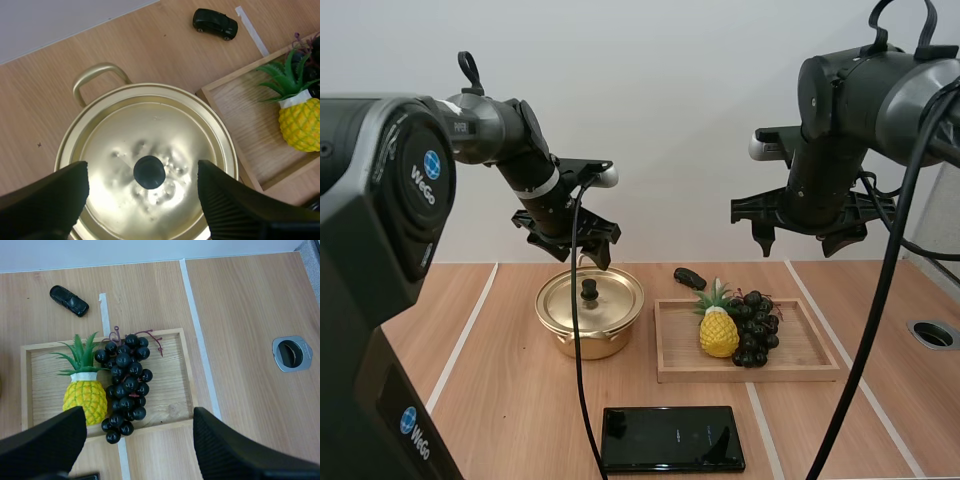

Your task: Open the pot, put the grape inside, and close it

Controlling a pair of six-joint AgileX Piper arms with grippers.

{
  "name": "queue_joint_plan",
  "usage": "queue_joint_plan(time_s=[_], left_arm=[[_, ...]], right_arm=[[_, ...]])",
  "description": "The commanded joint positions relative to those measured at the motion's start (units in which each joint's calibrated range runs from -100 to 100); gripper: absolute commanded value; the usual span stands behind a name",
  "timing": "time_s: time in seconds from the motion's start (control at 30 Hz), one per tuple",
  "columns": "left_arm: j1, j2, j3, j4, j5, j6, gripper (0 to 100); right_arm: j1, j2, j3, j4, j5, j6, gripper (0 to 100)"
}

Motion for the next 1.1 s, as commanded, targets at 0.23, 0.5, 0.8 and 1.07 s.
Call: queue_joint_plan(time_s=[0.23, 0.5, 0.8, 1.07], left_arm=[[-0.19, 0.95, 2.11, -1.36, -5.11, 2.96, 100], [-0.19, 5.02, 2.11, -1.39, -1.28, 3.08, 100], [-0.19, 6.53, 2.11, -1.86, -0.82, 4.68, 100], [-0.19, 8.62, 2.11, -3.14, 0.66, 6.64, 89]], right_arm=[[-0.23, -0.52, 0.27, 0.03, -0.81, -0.35, 100], [-0.23, -0.52, 0.27, 0.01, -0.65, -0.35, 100], [-0.23, -0.52, 0.27, 0.01, -0.65, -0.35, 100], [-0.23, -0.52, 0.27, 0.01, -0.65, -0.35, 100]])
